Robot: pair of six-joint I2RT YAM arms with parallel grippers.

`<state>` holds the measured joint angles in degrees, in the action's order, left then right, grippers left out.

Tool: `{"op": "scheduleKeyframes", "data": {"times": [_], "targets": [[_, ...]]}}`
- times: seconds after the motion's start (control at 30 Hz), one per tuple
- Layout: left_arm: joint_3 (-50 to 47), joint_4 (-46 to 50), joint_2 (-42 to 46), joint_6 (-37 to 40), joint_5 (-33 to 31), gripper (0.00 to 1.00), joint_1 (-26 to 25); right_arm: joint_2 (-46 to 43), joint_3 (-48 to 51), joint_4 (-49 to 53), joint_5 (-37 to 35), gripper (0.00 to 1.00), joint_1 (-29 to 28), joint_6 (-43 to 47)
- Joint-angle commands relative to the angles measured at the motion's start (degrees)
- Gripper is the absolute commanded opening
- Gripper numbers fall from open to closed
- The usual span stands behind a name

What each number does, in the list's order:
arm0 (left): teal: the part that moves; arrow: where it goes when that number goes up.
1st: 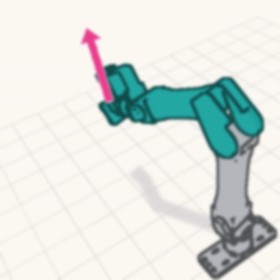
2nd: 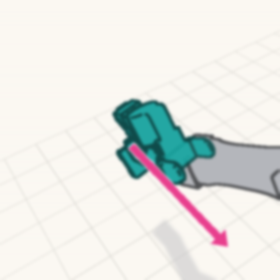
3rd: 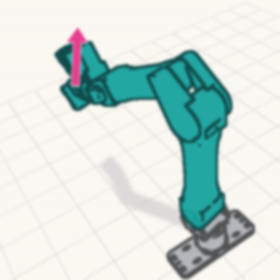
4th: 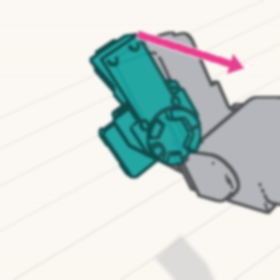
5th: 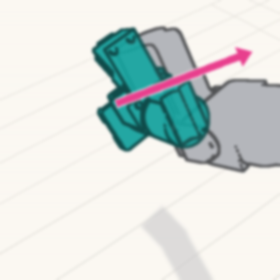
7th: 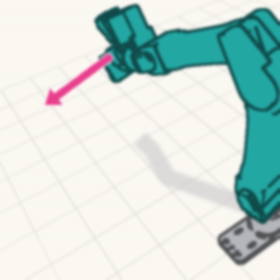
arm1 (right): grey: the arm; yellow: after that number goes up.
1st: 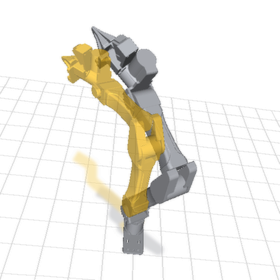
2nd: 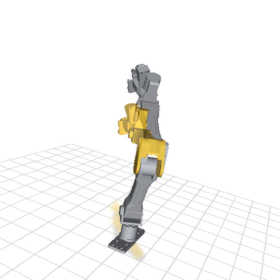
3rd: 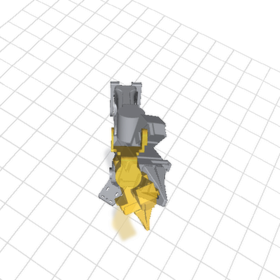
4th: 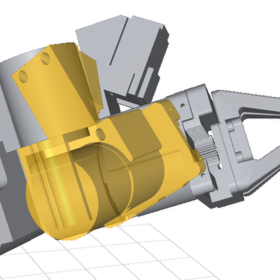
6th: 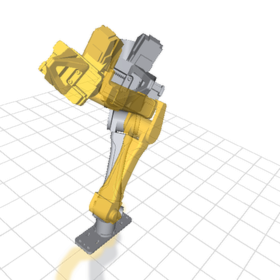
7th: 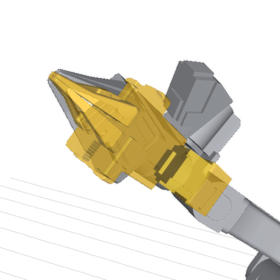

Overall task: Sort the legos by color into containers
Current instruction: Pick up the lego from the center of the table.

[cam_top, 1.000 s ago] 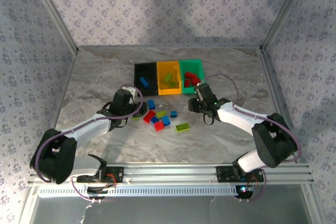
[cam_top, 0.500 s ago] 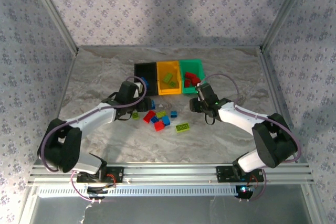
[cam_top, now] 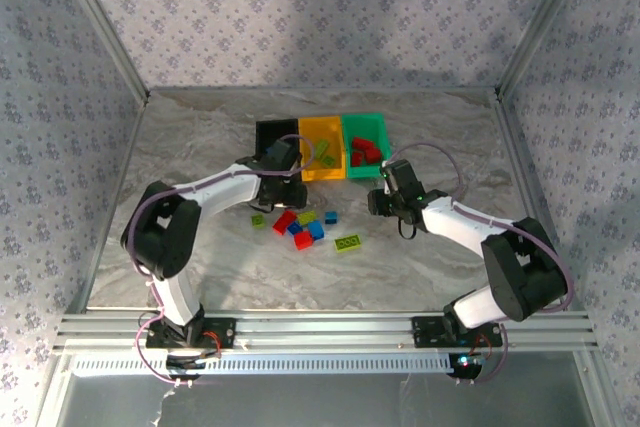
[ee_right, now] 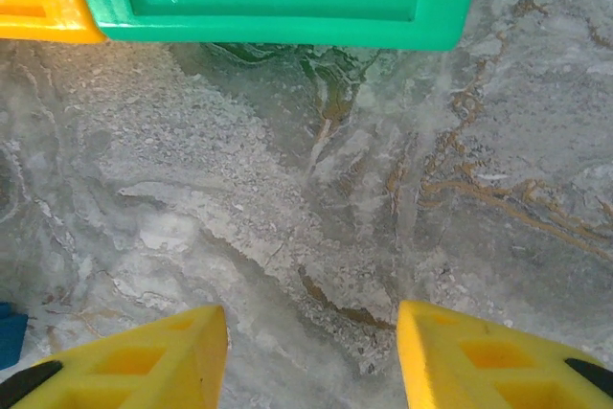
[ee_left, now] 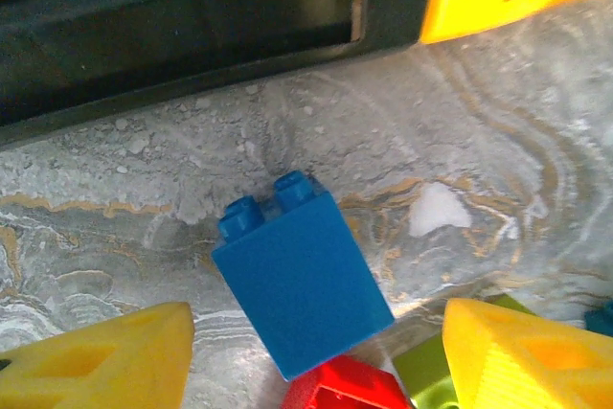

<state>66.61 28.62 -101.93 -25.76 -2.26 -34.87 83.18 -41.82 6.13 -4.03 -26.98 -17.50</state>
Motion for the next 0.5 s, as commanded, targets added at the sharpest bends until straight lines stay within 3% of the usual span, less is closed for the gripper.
{"op": "scheduleKeyframes", "data": {"times": [0.0, 0.23, 0.3, 0.43, 0.47], "targets": [[3.4, 4.6, -2.4, 1.1, -2.1, 0.69, -0.2, -0.5, 0.4, -0.2, 1.4, 0.52, 0.2, 1.5], [5.8, 5.4, -5.2, 1.2, -3.1, 0.66, -0.7, -0.1, 0.1, -0.1, 2.2, 0.52, 0.0, 1.6], [5.6, 5.4, -5.3, 1.2, -3.3, 0.58, -0.9, -0.1, 0.2, -0.1, 1.8, 0.52, 0.0, 1.6], [4.5, 4.8, -4.9, 1.7, -3.3, 0.57, -0.9, 0.0, 0.1, 0.1, 1.8, 0.52, 0.0, 1.6], [4.4, 4.9, -4.9, 1.8, -3.3, 0.5, -0.9, -0.1, 0.0, 0.0, 1.9, 0.52, -0.1, 1.6]]}}
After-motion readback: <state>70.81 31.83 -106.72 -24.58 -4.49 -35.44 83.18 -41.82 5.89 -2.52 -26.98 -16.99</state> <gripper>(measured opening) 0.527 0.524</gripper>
